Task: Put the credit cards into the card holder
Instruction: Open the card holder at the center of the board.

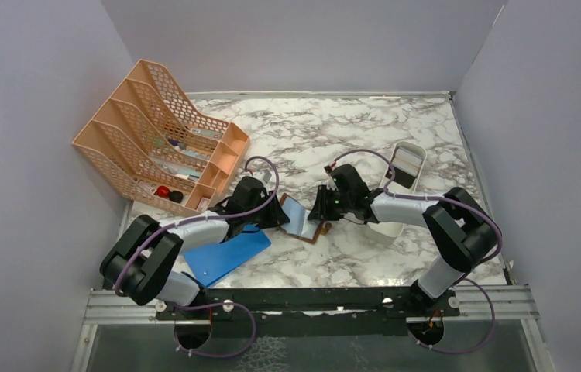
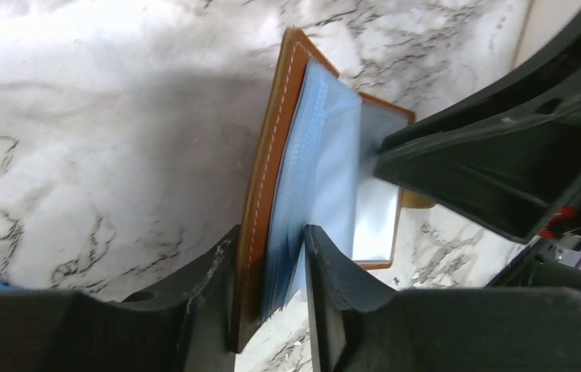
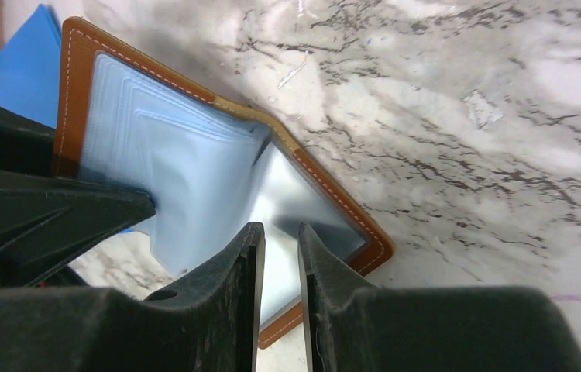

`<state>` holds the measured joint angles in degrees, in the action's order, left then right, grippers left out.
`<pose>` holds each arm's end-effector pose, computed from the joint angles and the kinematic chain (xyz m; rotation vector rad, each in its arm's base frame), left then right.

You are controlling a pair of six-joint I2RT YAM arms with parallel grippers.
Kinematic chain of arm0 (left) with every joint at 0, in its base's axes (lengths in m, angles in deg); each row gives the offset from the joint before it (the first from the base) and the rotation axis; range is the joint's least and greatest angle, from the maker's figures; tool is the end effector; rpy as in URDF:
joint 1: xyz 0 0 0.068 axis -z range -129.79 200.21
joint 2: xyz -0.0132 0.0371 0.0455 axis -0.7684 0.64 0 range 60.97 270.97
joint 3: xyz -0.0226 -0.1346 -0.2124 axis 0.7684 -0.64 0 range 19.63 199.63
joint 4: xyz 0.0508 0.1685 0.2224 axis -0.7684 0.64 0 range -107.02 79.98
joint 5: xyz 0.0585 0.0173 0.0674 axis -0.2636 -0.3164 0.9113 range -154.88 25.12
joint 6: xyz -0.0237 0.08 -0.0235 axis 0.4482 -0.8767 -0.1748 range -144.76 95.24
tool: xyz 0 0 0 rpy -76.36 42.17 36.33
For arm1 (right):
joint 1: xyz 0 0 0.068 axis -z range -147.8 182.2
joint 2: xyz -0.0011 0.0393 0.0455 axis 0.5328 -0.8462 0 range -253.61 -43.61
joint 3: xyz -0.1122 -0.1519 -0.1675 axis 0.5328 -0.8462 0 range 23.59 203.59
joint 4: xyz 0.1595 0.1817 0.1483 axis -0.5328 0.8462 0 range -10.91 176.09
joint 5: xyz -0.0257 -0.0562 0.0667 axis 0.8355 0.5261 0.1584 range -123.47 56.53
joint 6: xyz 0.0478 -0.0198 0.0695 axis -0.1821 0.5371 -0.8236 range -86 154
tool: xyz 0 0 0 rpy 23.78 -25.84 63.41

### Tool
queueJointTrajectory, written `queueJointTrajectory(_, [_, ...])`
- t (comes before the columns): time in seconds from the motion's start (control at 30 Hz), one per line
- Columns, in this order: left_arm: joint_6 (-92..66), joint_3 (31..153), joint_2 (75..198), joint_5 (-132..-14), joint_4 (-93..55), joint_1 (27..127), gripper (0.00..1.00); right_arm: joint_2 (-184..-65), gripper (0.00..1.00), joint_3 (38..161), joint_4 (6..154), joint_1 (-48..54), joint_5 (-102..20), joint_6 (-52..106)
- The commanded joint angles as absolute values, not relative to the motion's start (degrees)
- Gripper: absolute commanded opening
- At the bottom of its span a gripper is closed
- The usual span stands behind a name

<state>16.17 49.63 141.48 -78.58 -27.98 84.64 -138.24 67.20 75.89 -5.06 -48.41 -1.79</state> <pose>0.2468 -0.1911 0.0895 -0.0005 2.4257 -0.9276 0.2703 0.2304 0.0748 -0.1626 2.5640 0.8593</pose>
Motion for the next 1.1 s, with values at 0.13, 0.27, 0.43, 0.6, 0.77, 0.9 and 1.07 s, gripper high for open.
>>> queueJointTrajectory(0.13, [16.2,52.7,140.1,-70.6,-17.2,84.6,0.38,-138.6,0.25,68.7,85.1,-5.2,-38.4,4.3])
queueJointTrajectory(0.27, [16.8,52.3,139.5,-69.4,-16.1,84.5,0.41,-138.7,0.24,68.7,84.8,-5.2,-38.9,5.3])
queueJointTrajectory(0.43, [15.6,52.8,138.1,-69.2,-14.6,84.5,0.49,-138.2,0.24,68.8,85.0,-5.2,-39.0,6.1])
queueJointTrajectory(0.6, [14.1,55.1,136.1,-64.5,-10.8,84.4,0.53,-138.1,0.23,70.0,86.3,-5.2,-38.2,7.0])
queueJointTrajectory(0.77, [12.8,57.3,136.2,-63.5,-8.4,84.4,0.51,-137.6,0.23,72.4,88.1,-5.2,-39.5,8.0])
queueJointTrajectory(0.9, [11.5,58.0,135.9,-65.0,-8.4,84.4,0.51,-135.5,0.22,72.4,86.5,-5.3,-44.4,6.0])
queueJointTrajectory(1.07, [11.7,57.0,138.3,-70.1,-11.8,84.4,0.26,-136.2,0.21,72.8,82.9,-6.1,-48.8,2.2])
